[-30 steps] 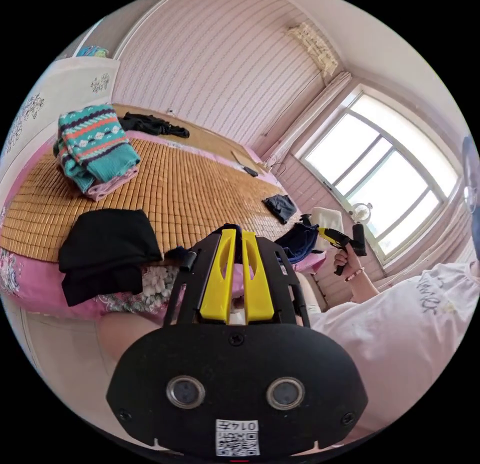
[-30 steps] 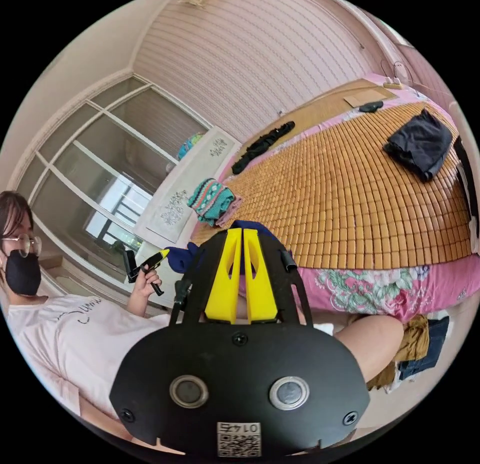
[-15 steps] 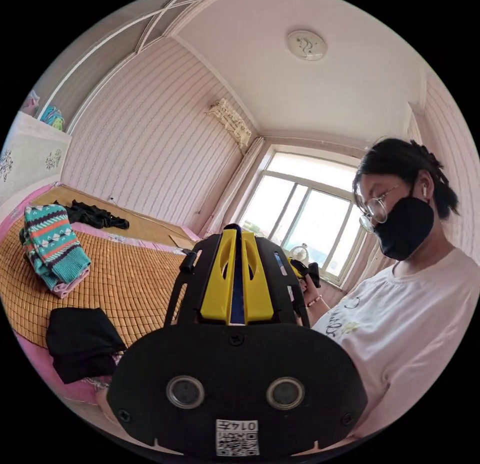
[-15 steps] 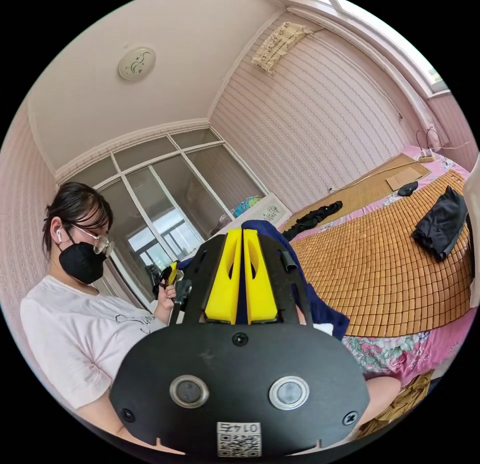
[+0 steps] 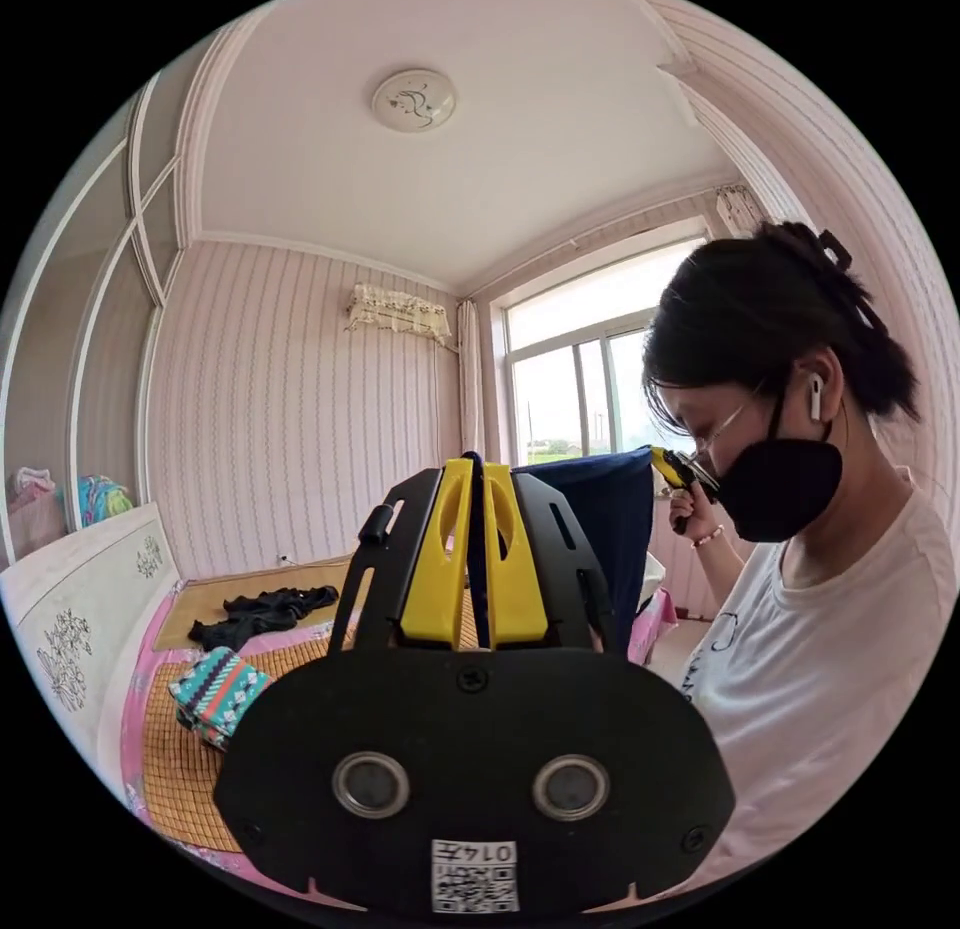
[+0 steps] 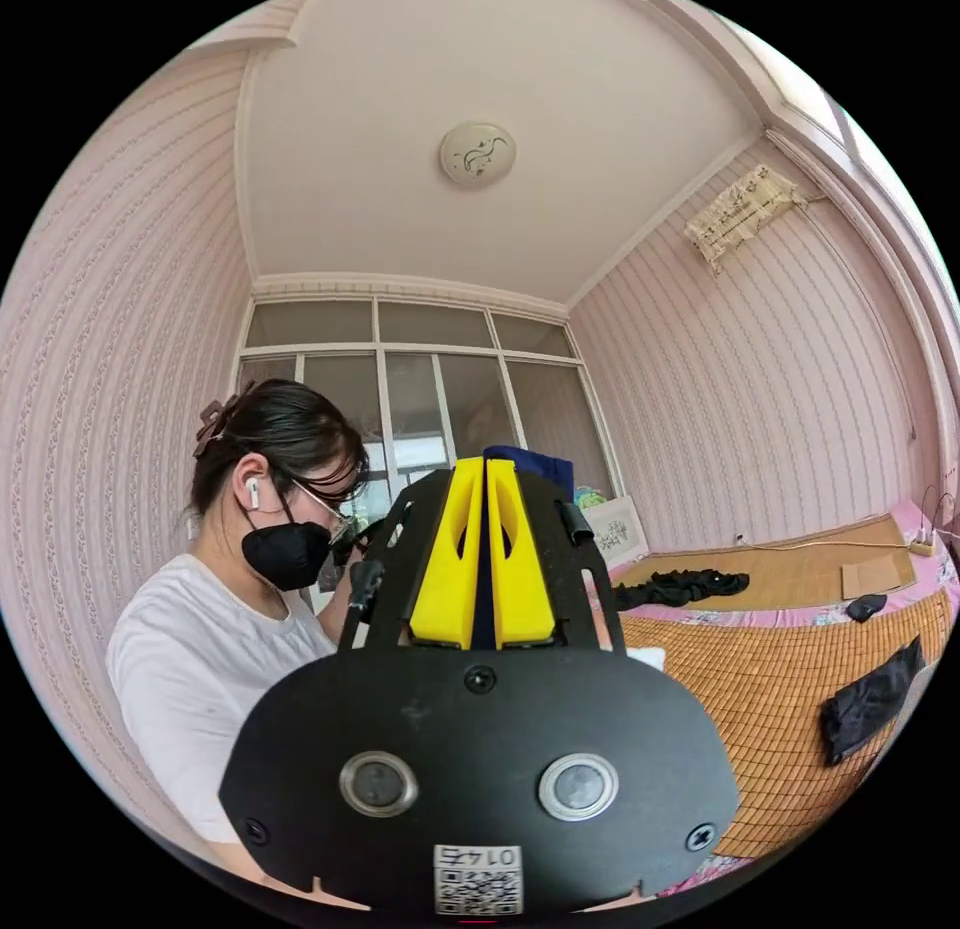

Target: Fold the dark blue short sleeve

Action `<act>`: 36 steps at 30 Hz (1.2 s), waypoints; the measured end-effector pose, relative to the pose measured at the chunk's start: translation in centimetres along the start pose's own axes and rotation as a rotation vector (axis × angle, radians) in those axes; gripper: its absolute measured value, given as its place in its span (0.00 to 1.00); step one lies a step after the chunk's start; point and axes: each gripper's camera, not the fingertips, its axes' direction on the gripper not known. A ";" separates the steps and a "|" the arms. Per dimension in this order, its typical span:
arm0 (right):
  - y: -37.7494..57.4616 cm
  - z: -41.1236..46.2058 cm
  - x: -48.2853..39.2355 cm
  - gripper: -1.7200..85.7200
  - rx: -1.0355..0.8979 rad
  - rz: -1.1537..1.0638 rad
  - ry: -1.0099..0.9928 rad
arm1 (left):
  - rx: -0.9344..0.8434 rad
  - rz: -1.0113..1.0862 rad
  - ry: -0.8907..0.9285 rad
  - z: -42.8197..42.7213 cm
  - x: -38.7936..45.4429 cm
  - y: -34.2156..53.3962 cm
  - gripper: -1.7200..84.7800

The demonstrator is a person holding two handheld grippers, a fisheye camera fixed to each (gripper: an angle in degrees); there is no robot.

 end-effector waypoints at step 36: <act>31.2 19.1 35.2 0.02 -0.794 0.780 0.699 | -1.085 -0.676 -0.123 46.4 -22.2 58.4 0.01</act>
